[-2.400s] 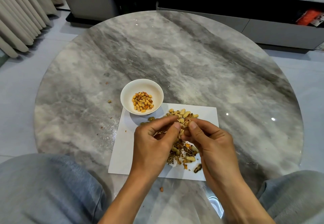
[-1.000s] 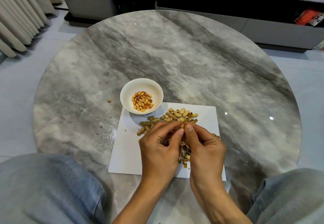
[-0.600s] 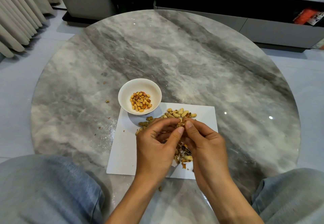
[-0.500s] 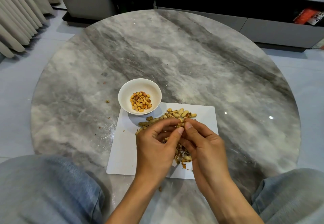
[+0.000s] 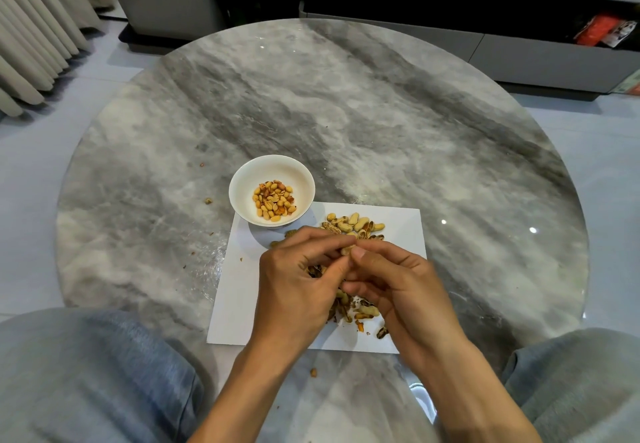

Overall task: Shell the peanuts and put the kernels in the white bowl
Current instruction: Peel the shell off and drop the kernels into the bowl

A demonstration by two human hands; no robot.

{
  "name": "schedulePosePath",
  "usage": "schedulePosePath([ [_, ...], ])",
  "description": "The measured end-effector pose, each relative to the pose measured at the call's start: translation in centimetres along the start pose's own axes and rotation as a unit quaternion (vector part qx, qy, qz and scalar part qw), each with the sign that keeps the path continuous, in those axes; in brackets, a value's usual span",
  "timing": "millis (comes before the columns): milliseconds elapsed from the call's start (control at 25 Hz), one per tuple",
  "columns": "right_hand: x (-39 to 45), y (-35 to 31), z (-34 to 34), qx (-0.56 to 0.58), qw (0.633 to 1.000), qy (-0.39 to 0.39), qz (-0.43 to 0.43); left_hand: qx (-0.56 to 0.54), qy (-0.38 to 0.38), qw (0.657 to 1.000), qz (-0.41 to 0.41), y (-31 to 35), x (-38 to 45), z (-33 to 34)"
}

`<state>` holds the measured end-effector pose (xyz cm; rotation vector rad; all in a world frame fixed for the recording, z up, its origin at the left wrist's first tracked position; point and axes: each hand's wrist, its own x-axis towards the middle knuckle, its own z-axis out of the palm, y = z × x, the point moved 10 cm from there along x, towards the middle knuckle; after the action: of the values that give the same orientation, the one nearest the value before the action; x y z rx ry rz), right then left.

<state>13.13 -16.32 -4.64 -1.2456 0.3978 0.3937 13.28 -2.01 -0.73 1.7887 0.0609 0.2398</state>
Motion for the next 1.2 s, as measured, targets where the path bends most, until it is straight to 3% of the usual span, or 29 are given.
schedulePosePath([
  [320,0.2,0.2,-0.3,0.089,0.995,0.025,0.036,0.010,-0.008,1.000,0.002,0.4,0.1,0.0],
  [600,-0.1,-0.2,-0.5,0.000,1.000,0.023,0.016,0.053,-0.018,0.997,0.056,1.1,-0.2,0.5],
  [840,-0.2,-0.8,-1.0,-0.089,0.995,0.042,-0.018,0.181,-0.030,0.971,0.154,1.9,-0.8,1.4],
  [1080,-0.5,2.0,0.2,0.064,0.994,0.020,0.083,0.159,0.006,0.981,0.115,2.0,-0.7,0.6],
  [1120,-0.5,2.2,0.2,0.081,0.992,0.024,0.094,0.129,0.008,0.989,0.071,1.3,-0.6,0.5],
  [1200,-0.4,2.5,-0.1,0.097,0.988,0.039,0.109,0.003,0.011,0.995,-0.101,-1.6,-0.6,0.5],
])
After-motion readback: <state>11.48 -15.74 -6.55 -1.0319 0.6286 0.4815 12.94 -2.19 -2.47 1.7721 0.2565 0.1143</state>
